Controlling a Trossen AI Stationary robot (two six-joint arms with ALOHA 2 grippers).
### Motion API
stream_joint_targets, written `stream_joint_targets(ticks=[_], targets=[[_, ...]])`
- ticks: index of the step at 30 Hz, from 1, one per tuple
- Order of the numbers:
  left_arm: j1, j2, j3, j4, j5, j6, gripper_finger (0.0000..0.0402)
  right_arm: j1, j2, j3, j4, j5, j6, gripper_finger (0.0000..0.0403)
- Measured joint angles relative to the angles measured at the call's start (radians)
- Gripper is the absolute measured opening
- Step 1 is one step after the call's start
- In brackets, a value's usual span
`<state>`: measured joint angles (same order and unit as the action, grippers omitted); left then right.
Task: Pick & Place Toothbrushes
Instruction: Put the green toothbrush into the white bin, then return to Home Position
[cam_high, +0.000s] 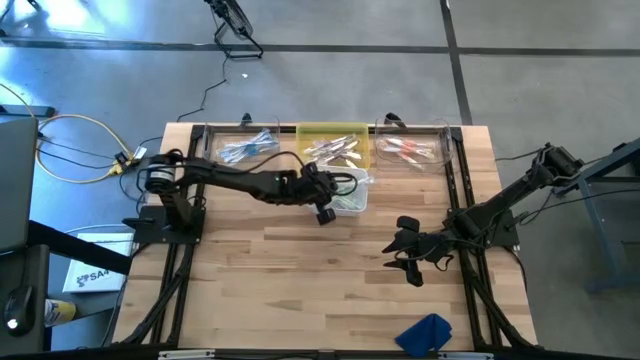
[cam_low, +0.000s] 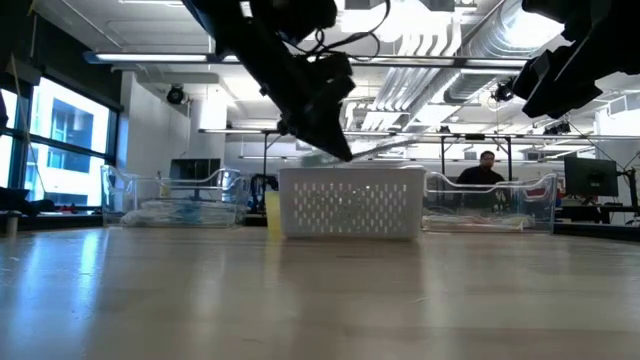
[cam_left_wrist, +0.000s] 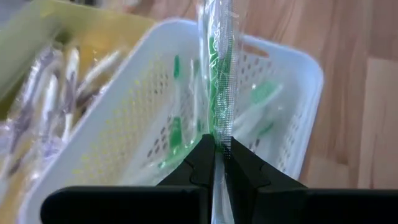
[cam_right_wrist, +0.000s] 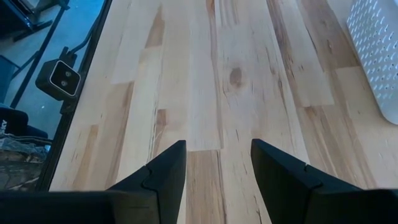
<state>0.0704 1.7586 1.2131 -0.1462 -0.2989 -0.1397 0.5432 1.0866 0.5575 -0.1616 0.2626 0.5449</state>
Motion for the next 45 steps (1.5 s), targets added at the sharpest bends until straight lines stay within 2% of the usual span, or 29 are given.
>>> stream_joint_targets(ticks=[15,24,29,33,40,45], targets=[[0.002,0.027,0.001,0.027,0.008,0.001,0.0024,0.0,0.0,0.0,-0.015,0.011,0.0,0.0174],[0.002,0.027,0.001,0.033,0.008,0.003,0.0105,0.0,0.0,0.0,-0.015,0.011,0.0,0.0174],[0.002,0.027,0.001,0.032,0.007,0.004,0.0126,0.0,0.0,0.0,-0.015,0.011,0.0,0.0174],[0.002,0.027,0.001,0.032,0.011,0.004,0.0129,0.0,0.0,0.0,-0.015,0.011,0.0,0.0174],[0.002,0.027,0.001,0.033,0.08,0.007,0.0128,0.0,0.0,0.0,-0.015,0.011,0.0,0.0174],[0.002,0.018,0.001,0.049,0.119,0.03,0.0088,0.0,0.0,0.0,-0.015,0.011,0.0,0.0174]])
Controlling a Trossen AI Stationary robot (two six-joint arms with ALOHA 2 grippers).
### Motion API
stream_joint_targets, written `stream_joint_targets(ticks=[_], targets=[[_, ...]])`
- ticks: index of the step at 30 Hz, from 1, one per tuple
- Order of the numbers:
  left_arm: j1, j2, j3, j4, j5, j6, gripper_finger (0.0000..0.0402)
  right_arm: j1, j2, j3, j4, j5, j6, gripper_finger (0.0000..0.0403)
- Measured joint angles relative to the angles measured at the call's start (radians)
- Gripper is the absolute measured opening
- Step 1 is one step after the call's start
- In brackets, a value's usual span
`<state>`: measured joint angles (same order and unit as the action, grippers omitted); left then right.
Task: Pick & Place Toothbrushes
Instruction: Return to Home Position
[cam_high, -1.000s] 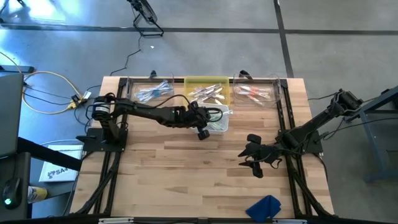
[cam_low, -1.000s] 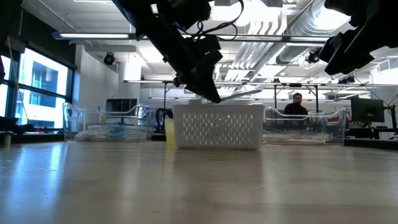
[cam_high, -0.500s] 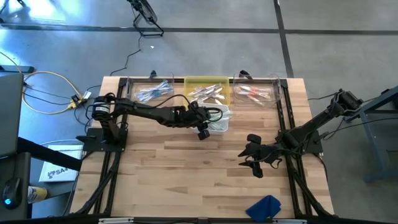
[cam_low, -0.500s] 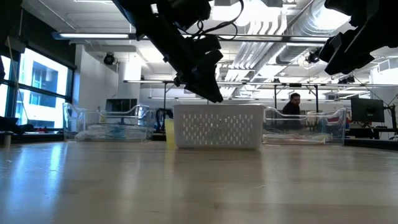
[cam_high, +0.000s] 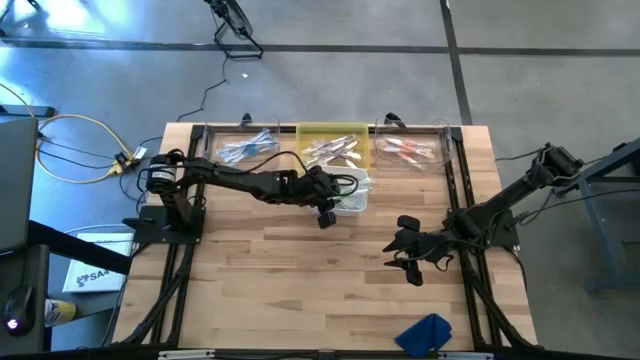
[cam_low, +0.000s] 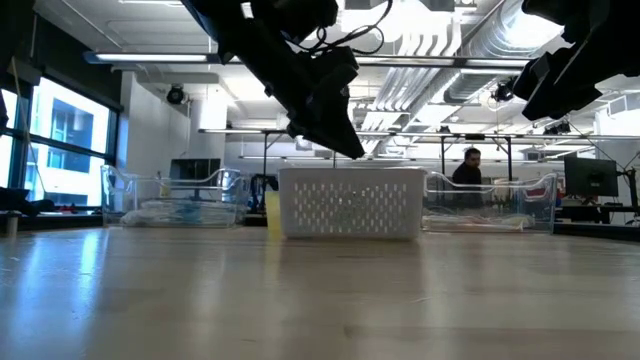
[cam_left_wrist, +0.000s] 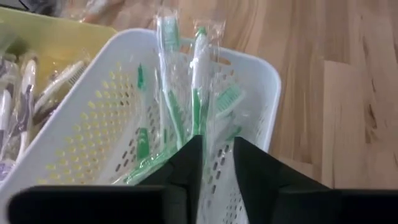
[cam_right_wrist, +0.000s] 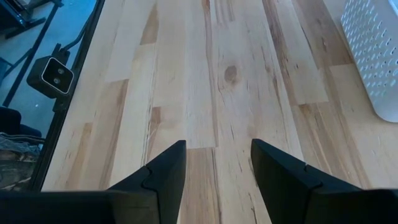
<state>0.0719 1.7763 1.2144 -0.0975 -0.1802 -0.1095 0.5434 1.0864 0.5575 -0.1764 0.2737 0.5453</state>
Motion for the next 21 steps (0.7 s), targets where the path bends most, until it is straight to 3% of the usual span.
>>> stream_joint_targets(ticks=[8,21], targets=[[0.0,-0.006,0.0,0.0,0.023,-0.001,0.0005,0.0,0.0,0.0,0.0,0.0,0.0,0.0174],[0.0,-0.006,0.0,0.043,0.05,0.003,0.0017,0.0,0.0,0.0,0.0,0.012,0.0,0.0174]])
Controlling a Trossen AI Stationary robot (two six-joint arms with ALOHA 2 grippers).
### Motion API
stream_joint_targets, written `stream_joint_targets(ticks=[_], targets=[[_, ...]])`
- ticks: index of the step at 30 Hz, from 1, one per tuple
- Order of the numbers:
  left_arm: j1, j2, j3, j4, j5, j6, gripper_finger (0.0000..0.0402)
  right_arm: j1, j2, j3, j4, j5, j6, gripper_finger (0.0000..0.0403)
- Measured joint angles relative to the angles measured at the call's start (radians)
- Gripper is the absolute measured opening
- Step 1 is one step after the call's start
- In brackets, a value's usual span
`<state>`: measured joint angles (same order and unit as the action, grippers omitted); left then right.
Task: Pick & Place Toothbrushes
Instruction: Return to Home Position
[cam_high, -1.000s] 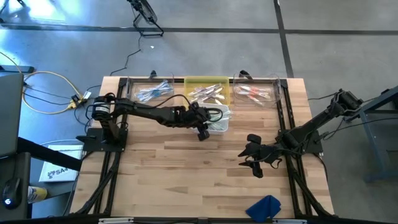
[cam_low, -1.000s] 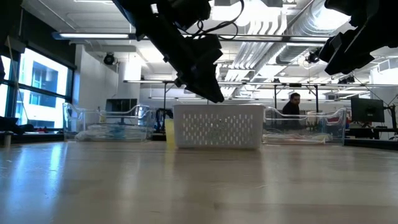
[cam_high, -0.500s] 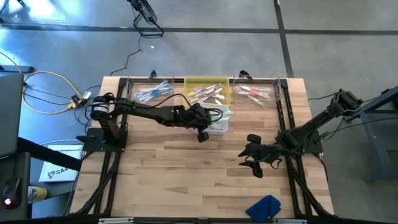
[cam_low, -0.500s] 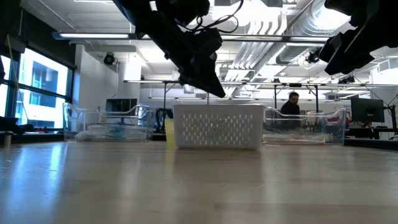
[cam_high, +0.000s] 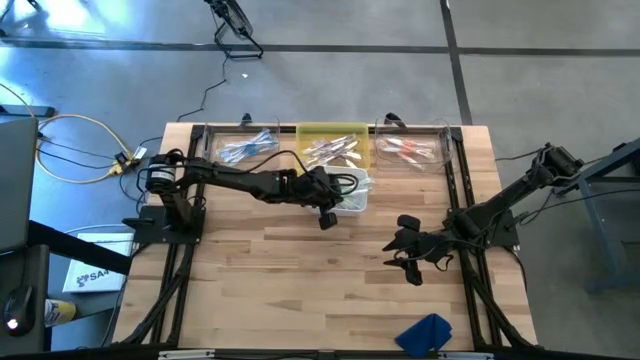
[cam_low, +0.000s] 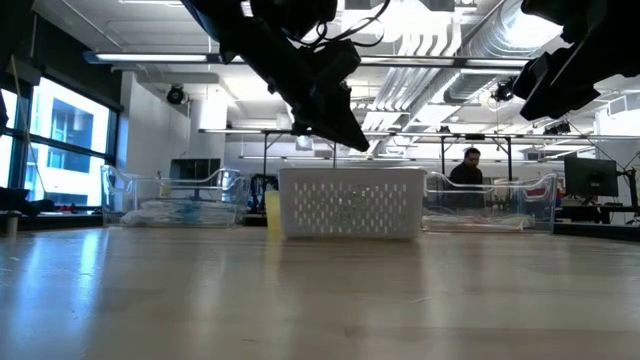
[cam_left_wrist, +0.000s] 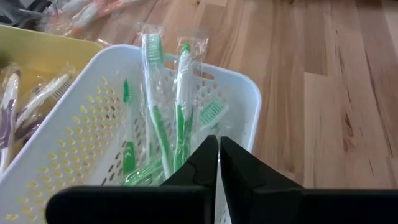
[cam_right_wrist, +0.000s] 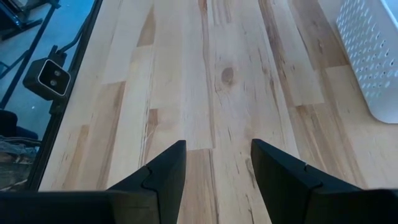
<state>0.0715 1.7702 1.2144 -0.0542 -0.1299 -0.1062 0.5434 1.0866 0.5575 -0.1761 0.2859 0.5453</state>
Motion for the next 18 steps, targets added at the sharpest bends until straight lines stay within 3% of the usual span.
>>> stream_joint_targets(ticks=[11,14,18], targets=[[0.0,0.0,0.0,0.004,-0.018,0.057,0.0017,0.0,0.0,0.0,0.0,0.002,-0.013,0.0174],[-0.021,0.0,0.0,0.009,-0.038,0.128,0.0017,0.0,0.0,0.0,0.0,0.005,-0.062,0.0174],[-0.097,-0.009,0.0,0.097,-0.066,0.277,0.0017,-0.004,0.0,0.0,0.018,0.007,-0.004,0.0174]])
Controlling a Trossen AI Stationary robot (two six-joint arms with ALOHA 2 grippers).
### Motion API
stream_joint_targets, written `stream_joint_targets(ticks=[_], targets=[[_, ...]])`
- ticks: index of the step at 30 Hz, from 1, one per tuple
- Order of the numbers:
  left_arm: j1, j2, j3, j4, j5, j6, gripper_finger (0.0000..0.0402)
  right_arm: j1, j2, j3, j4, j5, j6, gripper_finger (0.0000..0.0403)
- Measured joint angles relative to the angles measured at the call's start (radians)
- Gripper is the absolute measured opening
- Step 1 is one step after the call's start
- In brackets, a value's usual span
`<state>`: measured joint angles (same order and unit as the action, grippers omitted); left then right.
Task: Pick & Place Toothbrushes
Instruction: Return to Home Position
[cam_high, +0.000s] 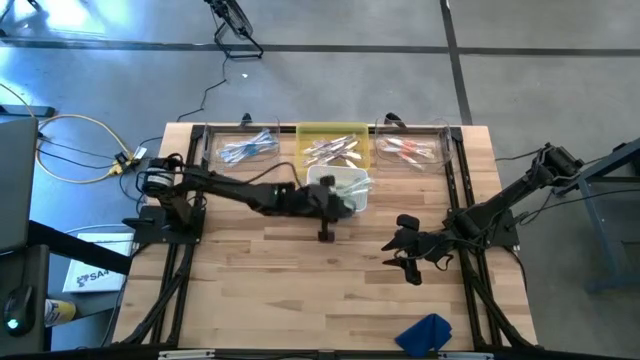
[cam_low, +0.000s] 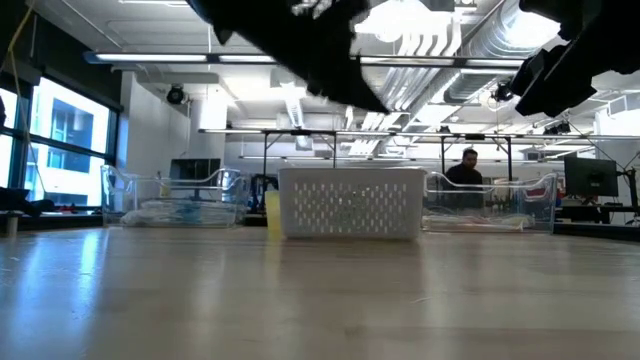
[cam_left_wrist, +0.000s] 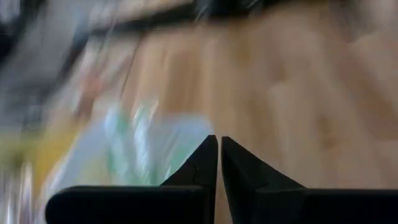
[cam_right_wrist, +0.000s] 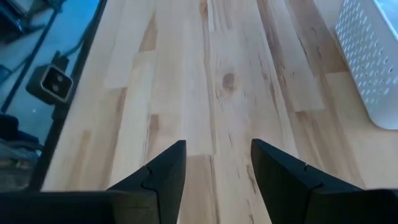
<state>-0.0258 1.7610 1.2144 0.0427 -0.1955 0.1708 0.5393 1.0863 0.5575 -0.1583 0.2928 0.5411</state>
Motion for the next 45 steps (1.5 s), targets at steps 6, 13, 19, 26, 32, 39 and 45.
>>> stream_joint_targets(ticks=[6,13,19,26,32,39,45], targets=[[-0.132,-0.02,0.001,0.04,0.087,0.26,0.0017,-0.004,0.0,0.0,0.054,0.023,0.016,0.0174],[-0.232,-0.02,-0.001,0.025,0.086,0.33,0.0017,-0.004,-0.013,0.0,0.198,0.05,-0.068,0.0174],[-0.244,-0.072,0.001,0.021,0.072,0.332,0.0017,-0.004,-0.056,0.0,0.216,0.048,-0.1,0.0174],[-0.259,-0.108,0.001,0.045,0.071,0.44,0.0017,0.028,-0.208,0.0,0.218,0.032,-0.227,0.0174],[-0.262,-0.118,-0.001,0.029,0.061,0.468,0.0017,0.072,-0.343,-0.025,0.192,-0.038,-0.281,0.0174],[-0.263,-0.161,-0.001,-0.013,0.021,0.48,0.0017,0.11,-0.518,-0.125,0.194,-0.038,-0.277,0.0174],[-0.262,-0.193,0.0,-0.051,0.002,0.481,0.0017,0.117,-0.648,-0.182,0.191,-0.048,-0.281,0.0174]])
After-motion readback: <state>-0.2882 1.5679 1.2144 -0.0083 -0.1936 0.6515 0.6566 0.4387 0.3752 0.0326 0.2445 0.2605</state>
